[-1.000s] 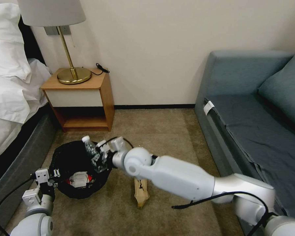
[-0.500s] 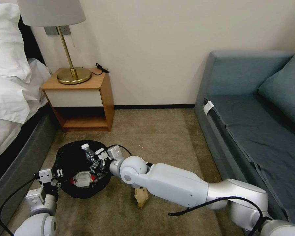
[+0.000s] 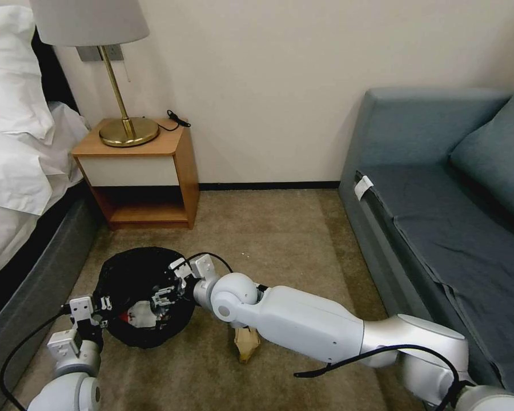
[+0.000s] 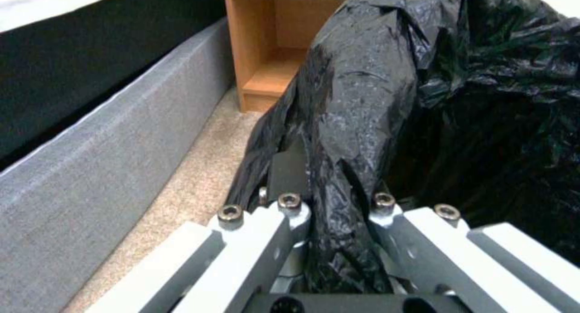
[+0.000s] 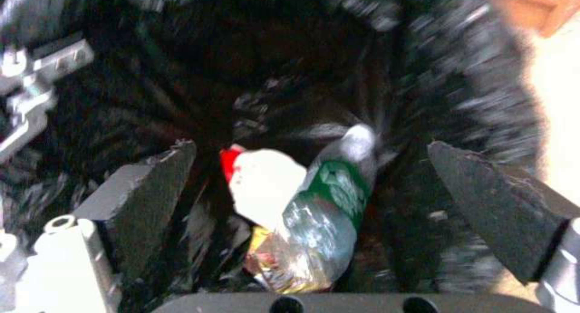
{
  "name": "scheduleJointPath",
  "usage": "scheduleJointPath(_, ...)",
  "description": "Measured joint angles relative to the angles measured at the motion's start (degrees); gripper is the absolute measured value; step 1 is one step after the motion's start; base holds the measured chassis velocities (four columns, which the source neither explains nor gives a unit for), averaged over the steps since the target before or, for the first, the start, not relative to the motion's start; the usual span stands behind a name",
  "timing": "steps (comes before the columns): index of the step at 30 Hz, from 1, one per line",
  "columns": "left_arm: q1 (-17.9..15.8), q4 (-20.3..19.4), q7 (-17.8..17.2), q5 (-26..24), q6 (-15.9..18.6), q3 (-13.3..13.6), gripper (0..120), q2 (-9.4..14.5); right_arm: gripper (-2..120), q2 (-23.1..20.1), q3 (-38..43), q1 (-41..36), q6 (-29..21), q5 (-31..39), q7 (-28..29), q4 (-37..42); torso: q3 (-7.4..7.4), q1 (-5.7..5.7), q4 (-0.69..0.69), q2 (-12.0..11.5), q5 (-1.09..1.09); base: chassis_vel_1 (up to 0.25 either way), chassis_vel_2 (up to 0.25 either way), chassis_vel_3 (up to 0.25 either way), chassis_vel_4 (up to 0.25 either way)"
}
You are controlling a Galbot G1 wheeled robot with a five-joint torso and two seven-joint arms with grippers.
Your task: Pick up the trash bin, then pick up the garbage on the floor and place it into the trash bin.
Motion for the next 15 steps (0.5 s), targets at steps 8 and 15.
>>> scheduleJointPath(8, -1.15, 1.05, -0.11, -1.51, 0.00, -1.68, 4, 0.53, 100, -1.62, 3.64, 0.67, -1.51, -0.06, 4.36, -1.32, 0.00, 0.00, 0.00, 0.00, 0.00, 0.000, 0.000, 0.000, 0.000)
scheduleJointPath(15, -1.53, 1.42, -0.16, -2.07, 0.05, -2.63, 4, 1.00, 100, -3.05, 5.04, -1.36, -4.83, -0.21, 9.54, -2.80, 0.00, 0.00, 0.00, 0.00, 0.00, 0.000, 0.000, 0.000, 0.000)
